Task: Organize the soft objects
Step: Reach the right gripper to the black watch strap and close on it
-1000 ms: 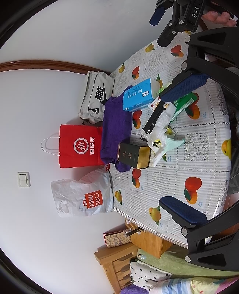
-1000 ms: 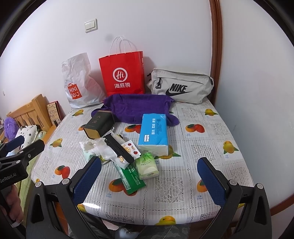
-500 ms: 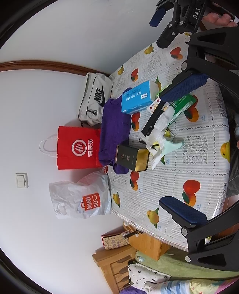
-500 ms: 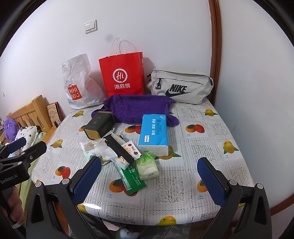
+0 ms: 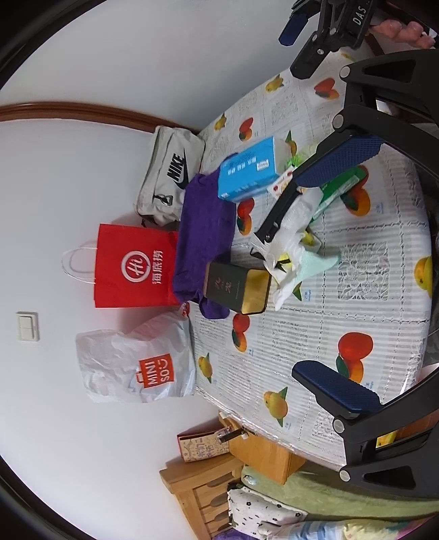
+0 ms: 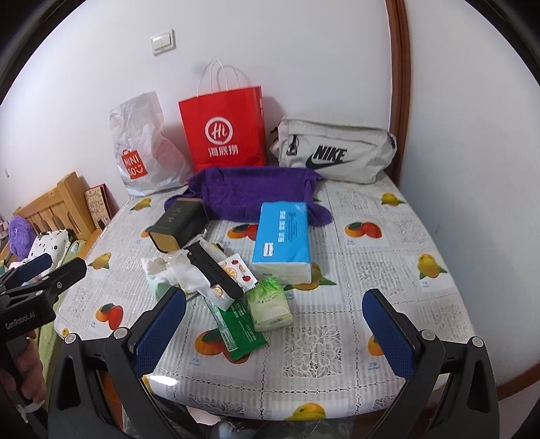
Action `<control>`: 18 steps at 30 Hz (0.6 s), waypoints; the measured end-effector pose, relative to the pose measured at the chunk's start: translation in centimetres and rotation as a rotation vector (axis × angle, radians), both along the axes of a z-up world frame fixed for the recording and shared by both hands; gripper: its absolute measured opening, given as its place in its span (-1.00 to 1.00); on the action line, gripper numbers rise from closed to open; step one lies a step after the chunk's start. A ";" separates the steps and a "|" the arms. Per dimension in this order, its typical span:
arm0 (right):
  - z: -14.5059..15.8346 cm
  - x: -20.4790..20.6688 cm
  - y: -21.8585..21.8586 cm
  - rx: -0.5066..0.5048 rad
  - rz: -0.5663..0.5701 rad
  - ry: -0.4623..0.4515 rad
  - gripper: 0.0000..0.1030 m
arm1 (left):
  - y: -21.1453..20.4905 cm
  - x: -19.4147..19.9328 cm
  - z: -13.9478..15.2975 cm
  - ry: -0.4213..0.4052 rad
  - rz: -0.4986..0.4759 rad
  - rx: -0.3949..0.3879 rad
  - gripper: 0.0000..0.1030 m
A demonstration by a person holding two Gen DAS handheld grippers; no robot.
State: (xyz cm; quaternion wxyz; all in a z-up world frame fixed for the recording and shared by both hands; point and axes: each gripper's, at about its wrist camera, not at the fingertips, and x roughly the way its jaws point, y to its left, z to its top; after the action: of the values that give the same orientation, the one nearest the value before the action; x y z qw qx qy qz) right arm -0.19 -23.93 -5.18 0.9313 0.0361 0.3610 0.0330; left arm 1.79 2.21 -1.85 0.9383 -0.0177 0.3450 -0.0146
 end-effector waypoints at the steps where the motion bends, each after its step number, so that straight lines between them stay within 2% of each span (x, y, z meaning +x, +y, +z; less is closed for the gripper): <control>1: -0.6 0.5 -0.1 0.003 0.000 0.012 0.99 | 0.2 0.4 -0.6 0.007 -0.002 -0.008 1.00; 9: -4.8 3.7 -0.6 0.023 0.013 0.081 0.97 | 0.6 4.3 -5.5 0.126 -0.027 -0.051 0.97; 15: -7.1 6.0 -0.2 0.028 0.056 0.100 0.84 | 0.4 6.1 -8.1 0.162 -0.051 -0.057 0.97; 18: -7.6 7.1 0.7 0.048 0.119 0.089 0.77 | 0.9 7.0 -9.1 0.181 -0.034 -0.051 0.97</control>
State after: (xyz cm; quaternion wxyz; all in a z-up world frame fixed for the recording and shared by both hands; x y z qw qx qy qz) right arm 6.88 -23.24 -12.78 0.9097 0.0384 0.4025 0.0952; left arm 8.75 3.11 -10.90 0.9022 -0.0370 0.4281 -0.0377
